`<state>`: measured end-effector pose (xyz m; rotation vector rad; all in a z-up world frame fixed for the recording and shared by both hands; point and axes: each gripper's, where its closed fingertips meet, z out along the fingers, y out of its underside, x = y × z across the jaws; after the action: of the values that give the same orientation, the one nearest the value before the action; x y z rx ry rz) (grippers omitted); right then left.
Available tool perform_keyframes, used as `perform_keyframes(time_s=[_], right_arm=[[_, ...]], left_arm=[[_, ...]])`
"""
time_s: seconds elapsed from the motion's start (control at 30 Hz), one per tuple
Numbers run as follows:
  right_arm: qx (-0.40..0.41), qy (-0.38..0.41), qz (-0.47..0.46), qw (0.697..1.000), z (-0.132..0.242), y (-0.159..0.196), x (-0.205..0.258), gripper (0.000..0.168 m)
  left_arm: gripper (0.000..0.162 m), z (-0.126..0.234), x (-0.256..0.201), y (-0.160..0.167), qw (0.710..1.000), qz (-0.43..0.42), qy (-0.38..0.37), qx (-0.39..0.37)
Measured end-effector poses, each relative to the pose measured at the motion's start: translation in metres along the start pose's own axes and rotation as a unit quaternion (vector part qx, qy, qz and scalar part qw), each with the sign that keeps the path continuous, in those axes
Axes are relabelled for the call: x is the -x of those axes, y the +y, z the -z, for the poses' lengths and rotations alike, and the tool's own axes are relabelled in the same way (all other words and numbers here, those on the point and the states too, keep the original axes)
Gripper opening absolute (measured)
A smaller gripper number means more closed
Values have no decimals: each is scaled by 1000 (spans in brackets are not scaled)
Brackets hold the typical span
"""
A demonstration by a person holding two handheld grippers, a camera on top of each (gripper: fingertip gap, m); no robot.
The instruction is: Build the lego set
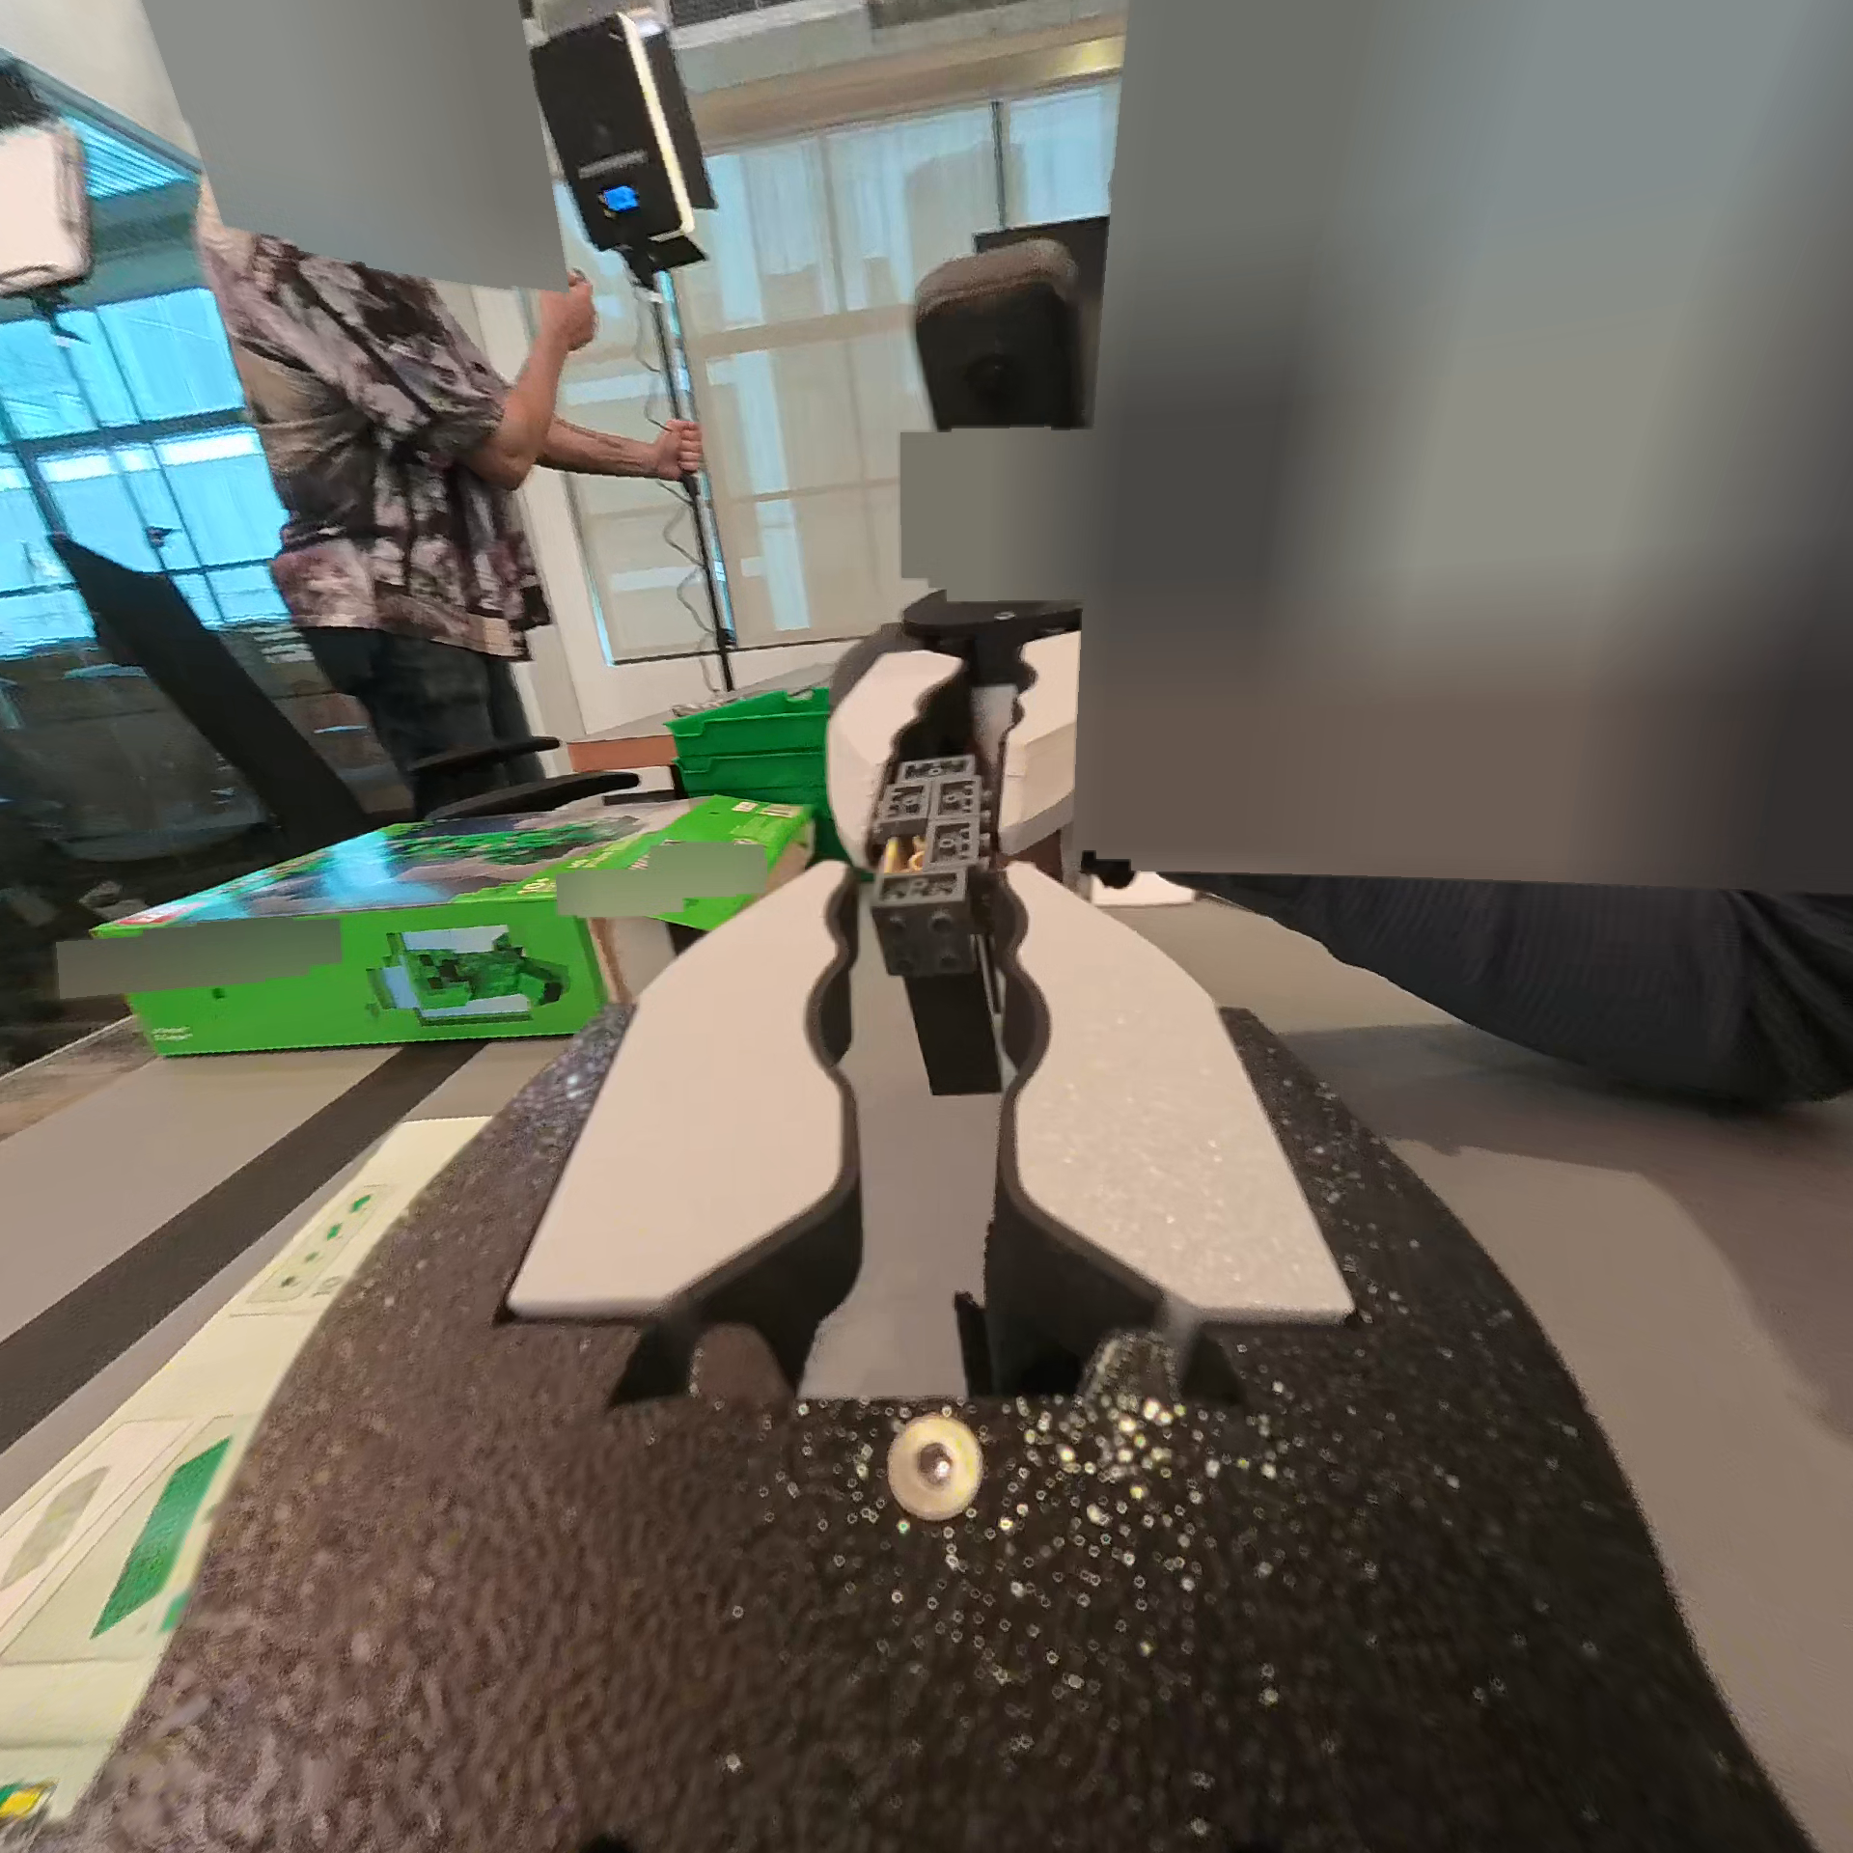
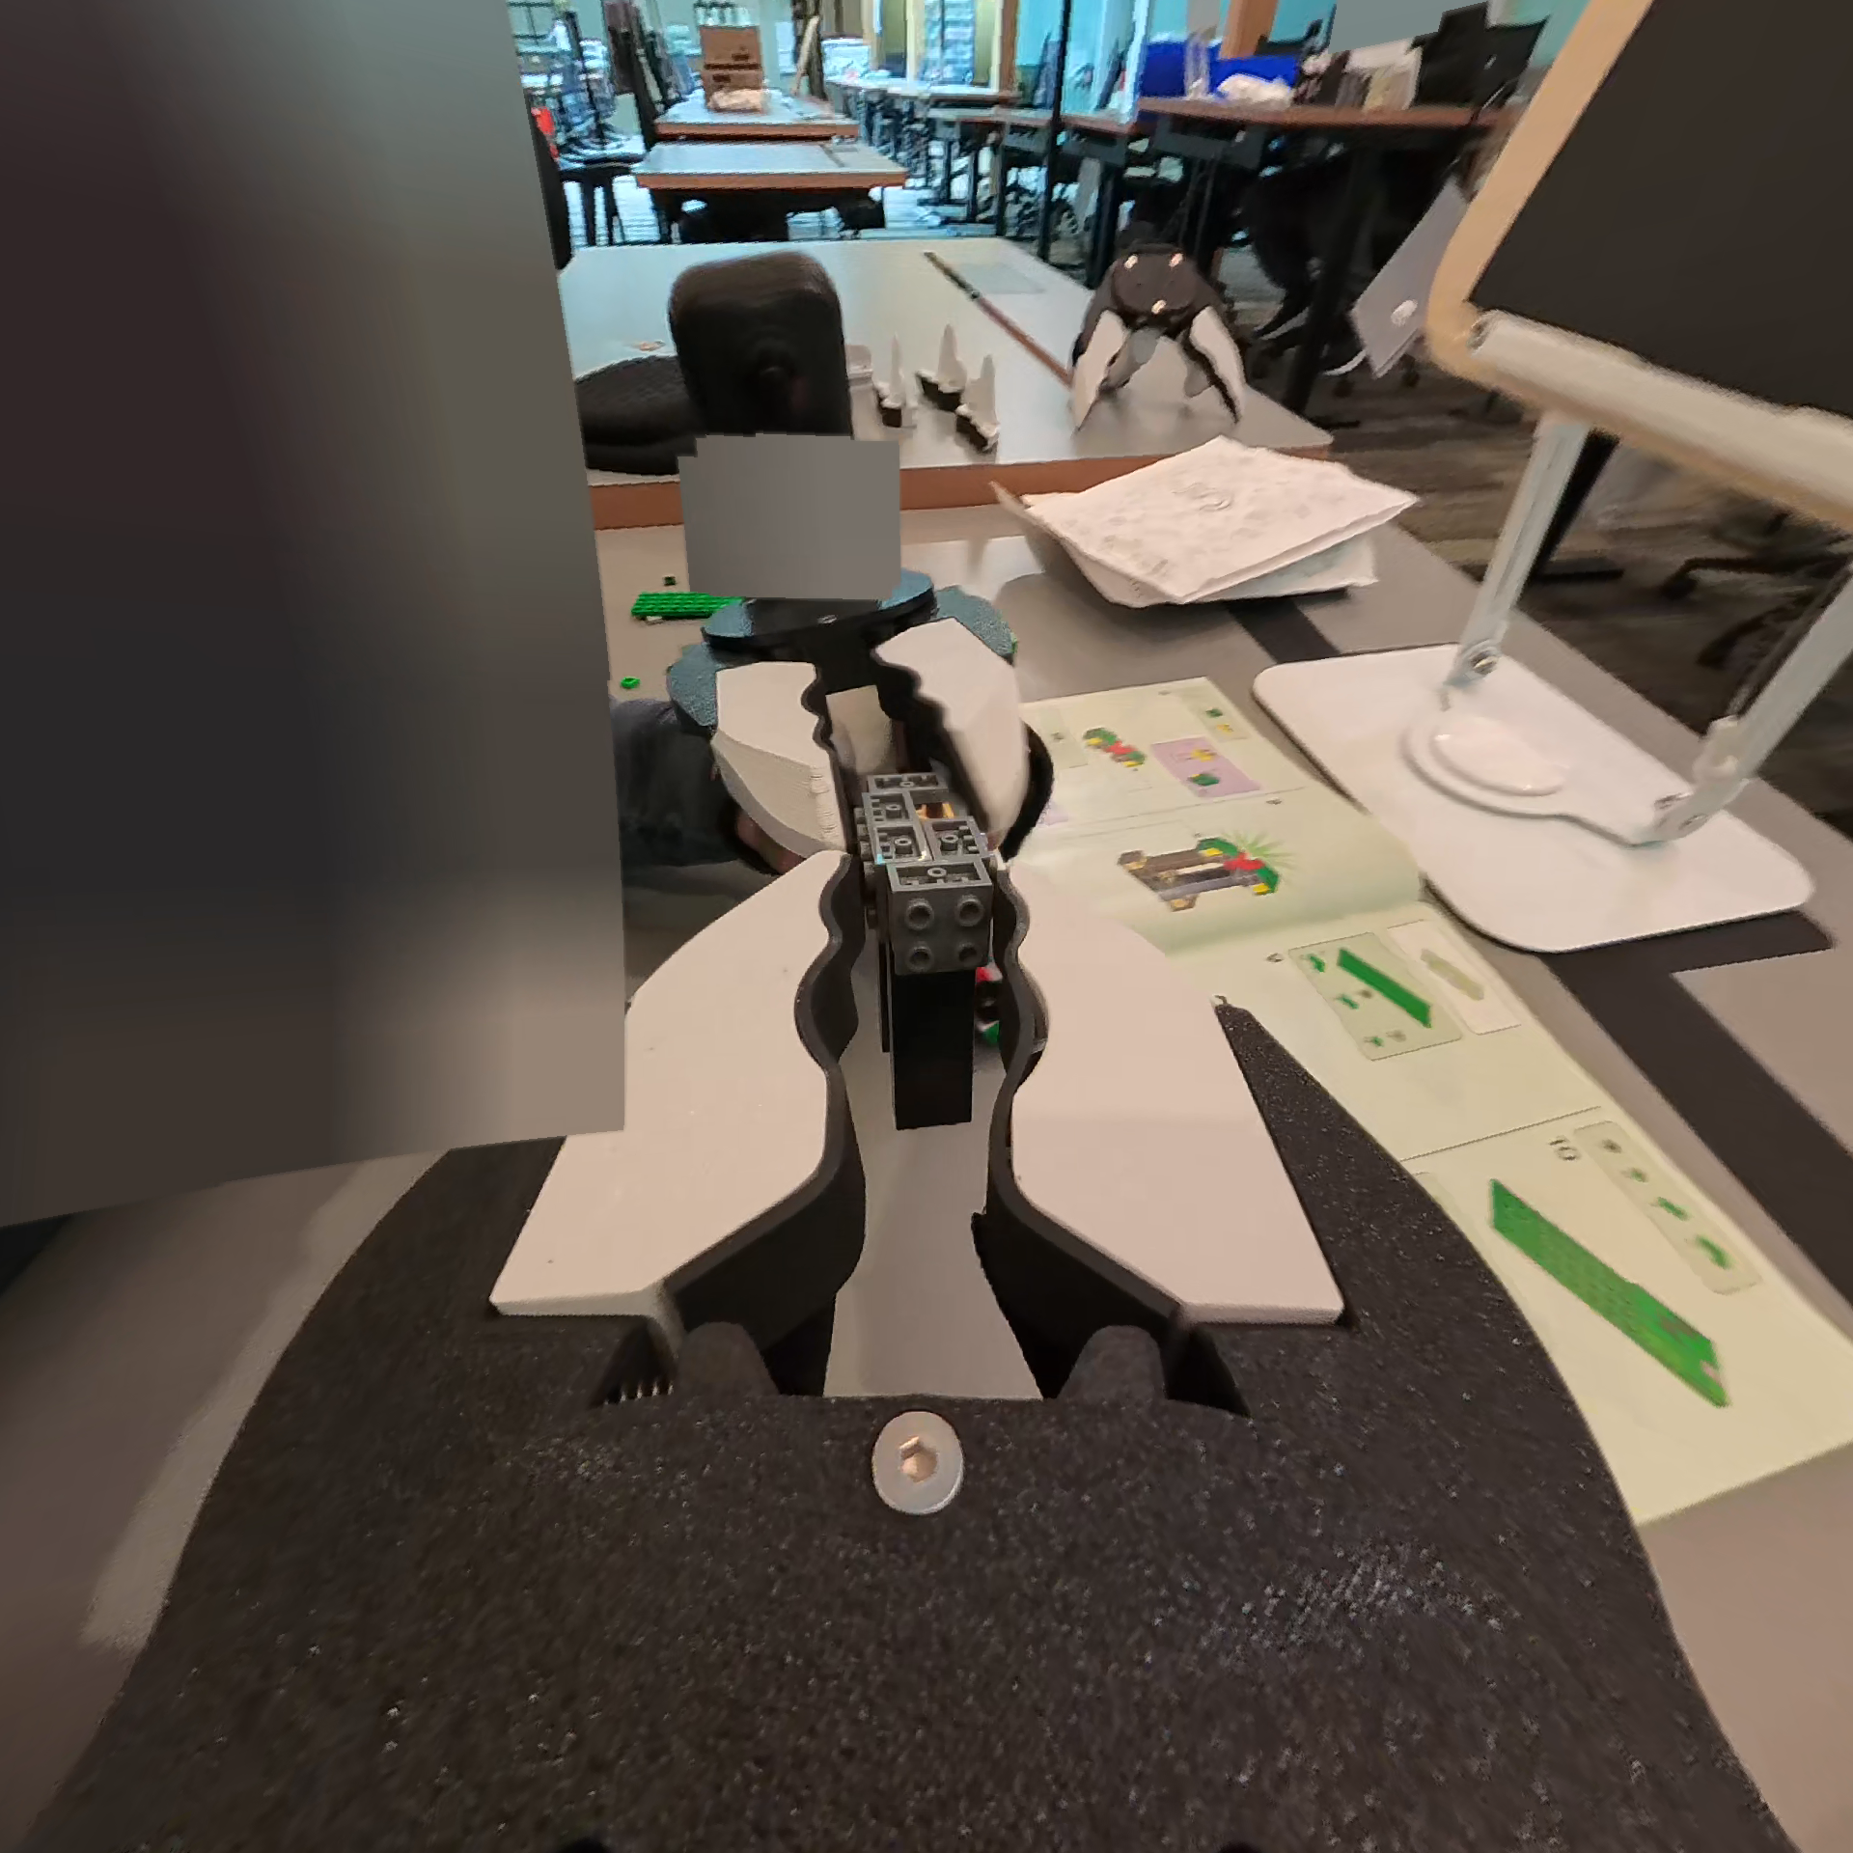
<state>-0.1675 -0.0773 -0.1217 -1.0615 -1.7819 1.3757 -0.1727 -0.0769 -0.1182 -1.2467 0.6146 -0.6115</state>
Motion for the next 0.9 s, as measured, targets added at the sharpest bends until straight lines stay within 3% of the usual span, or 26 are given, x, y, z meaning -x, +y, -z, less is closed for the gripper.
perform_keyframes(time_s=[0.1,0.33,0.43,0.57,0.67,0.77,0.9], right_arm=[[-22,36,31,999,3,-8,-8,24],[-40,155,144,977,6,-26,-27,24],[-23,257,238,936,7,-34,-41,24],[77,361,380,848,2,-31,-55,24],[138,391,456,787,-6,-26,-58,24],[171,399,523,734,-14,-23,-56,24],[168,395,567,703,-21,-23,-49,24]], left_arm=[[41,3,15,-1,999,17,-43,-4],[40,14,31,-13,994,47,-85,-47],[49,19,46,-17,985,78,-135,-77],[73,18,57,-13,973,103,-191,-77],[86,9,54,-10,972,80,-215,-53],[87,5,52,-7,970,53,-235,-37],[83,4,53,-3,971,75,-226,-30]])
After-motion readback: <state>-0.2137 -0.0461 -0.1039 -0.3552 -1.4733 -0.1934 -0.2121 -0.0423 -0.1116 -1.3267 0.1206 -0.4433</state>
